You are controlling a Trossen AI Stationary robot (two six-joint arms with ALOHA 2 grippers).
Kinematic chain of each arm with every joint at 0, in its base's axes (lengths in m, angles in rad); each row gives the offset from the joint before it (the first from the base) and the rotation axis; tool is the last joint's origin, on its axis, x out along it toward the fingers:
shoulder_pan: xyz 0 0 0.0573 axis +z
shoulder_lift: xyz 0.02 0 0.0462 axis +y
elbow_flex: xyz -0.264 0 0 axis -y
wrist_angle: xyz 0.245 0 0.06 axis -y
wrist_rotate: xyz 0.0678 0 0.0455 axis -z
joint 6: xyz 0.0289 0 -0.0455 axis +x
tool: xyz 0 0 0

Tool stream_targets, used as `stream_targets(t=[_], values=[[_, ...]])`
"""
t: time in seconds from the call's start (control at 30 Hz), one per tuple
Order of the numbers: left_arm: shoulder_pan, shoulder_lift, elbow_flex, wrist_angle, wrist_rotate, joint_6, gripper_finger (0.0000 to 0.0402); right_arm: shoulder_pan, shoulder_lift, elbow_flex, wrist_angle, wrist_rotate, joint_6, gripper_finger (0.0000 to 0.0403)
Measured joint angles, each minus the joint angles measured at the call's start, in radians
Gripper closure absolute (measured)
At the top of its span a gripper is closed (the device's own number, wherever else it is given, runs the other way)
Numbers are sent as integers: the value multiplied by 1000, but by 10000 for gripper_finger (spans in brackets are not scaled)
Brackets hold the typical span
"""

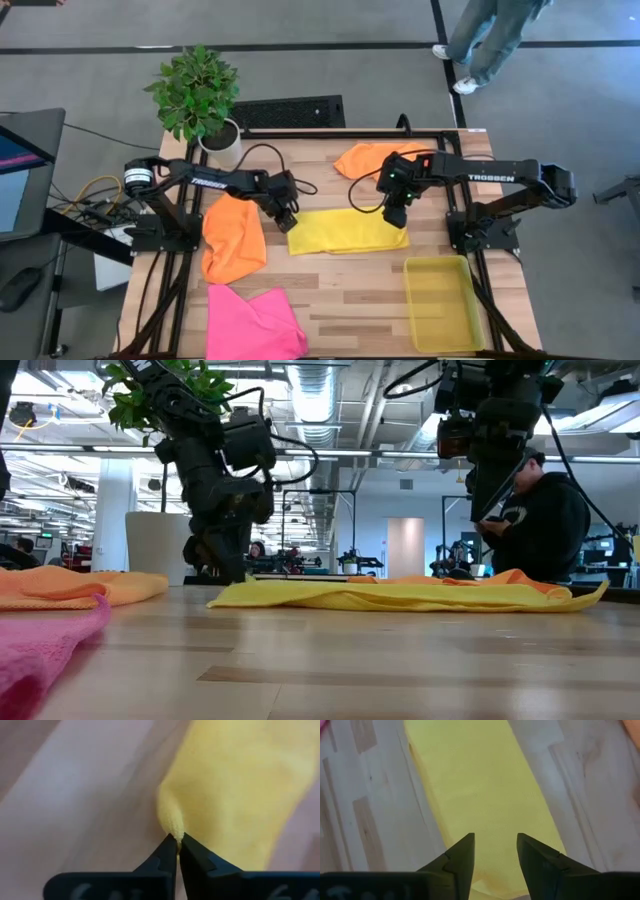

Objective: Fold microfiber towels
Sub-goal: Fold the yellow cloth

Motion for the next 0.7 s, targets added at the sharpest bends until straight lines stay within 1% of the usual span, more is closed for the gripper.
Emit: stream_targets(t=[0.1, 0.3, 0.43, 0.6, 0.7], values=[[0, 0, 43, 4, 65, -25, 399, -17, 0, 0, -1, 0, -2, 239], [-8, 0, 133, 6, 111, -118, 401, -52, -29, 0, -34, 0, -38, 248], [-19, 23, 178, 7, 134, -175, 401, -82, -62, 0, -57, 3, -66, 253], [-41, 97, 253, 32, 145, -223, 401, -120, -117, 0, -60, 3, -94, 255], [-50, 155, 323, 48, 145, -232, 401, -135, -149, 0, -62, 3, -129, 255]])
